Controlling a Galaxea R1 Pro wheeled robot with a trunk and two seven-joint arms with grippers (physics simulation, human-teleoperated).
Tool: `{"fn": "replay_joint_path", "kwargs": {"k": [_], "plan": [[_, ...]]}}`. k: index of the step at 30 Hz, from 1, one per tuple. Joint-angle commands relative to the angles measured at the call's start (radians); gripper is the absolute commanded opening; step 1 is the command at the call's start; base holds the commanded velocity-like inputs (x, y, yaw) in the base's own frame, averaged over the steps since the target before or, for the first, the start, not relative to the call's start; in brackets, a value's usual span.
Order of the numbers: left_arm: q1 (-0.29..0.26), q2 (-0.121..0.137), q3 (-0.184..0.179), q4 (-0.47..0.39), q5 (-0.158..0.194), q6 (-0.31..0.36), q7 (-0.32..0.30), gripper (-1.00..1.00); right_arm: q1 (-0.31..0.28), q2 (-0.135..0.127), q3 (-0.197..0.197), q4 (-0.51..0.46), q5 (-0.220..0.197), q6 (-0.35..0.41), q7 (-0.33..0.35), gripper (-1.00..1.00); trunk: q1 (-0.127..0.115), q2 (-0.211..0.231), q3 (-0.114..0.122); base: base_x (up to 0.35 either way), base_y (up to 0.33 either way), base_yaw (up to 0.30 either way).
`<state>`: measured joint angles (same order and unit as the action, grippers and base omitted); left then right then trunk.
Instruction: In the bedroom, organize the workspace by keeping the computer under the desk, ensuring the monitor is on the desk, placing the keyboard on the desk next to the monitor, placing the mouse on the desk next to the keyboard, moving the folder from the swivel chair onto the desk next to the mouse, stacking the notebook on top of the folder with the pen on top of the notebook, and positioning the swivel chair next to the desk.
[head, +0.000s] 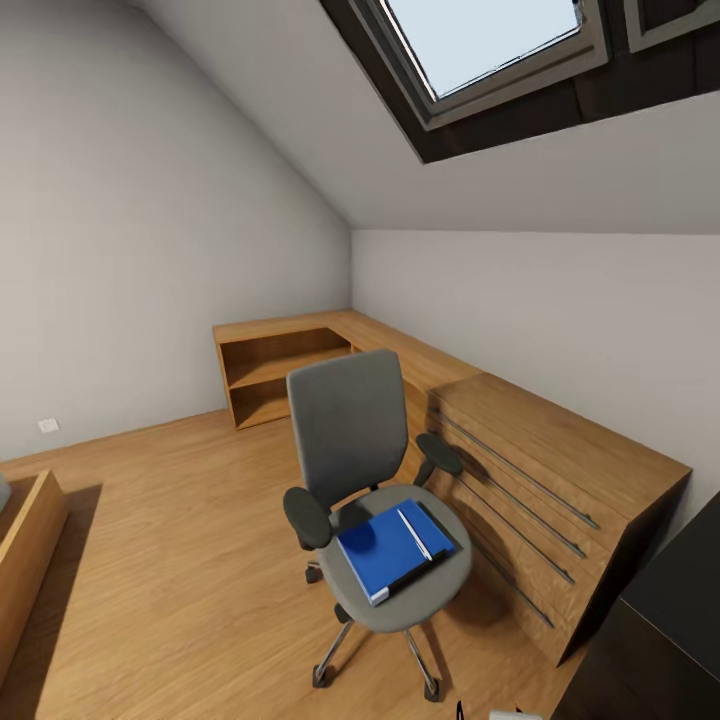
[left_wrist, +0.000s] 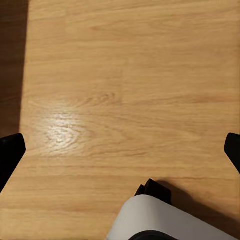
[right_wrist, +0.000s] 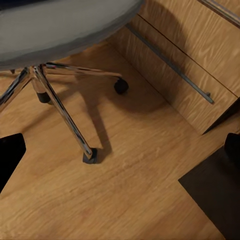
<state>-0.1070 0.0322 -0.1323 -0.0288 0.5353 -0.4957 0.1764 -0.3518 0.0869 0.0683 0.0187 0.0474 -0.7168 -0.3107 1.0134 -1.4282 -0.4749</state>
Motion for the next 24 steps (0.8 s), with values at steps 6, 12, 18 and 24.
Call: {"fn": "replay_joint_path", "kwargs": {"k": [6,12,18,24], "plan": [[0.0,-0.01,-0.024,-0.124,-0.012,0.01,0.007,1.0,-0.003,0.005,0.042,-0.197,0.006,0.09,-0.019,1.0,0.0,-0.001,-0.001,0.0,0.0,0.0],[0.0,0.002,-0.021,-0.387,-0.052,0.245,0.039,1.0,-0.014,-0.003,0.041,-0.5,0.003,0.472,-0.016,1.0,0.0,-0.001,-0.001,0.0,0.0,0.0],[0.0,0.04,-0.013,-0.759,-0.055,0.681,0.155,1.0,-0.158,-0.005,0.041,-0.546,0.001,0.765,0.001,1.0,0.0,-0.001,-0.001,0.0,0.0,0.0],[-0.016,0.044,0.047,-1.179,-0.039,1.029,0.305,1.0,-0.361,-0.005,0.04,-0.444,-0.001,0.957,0.14,1.0,0.0,-0.001,-0.001,0.0,0.0,0.0]]}}
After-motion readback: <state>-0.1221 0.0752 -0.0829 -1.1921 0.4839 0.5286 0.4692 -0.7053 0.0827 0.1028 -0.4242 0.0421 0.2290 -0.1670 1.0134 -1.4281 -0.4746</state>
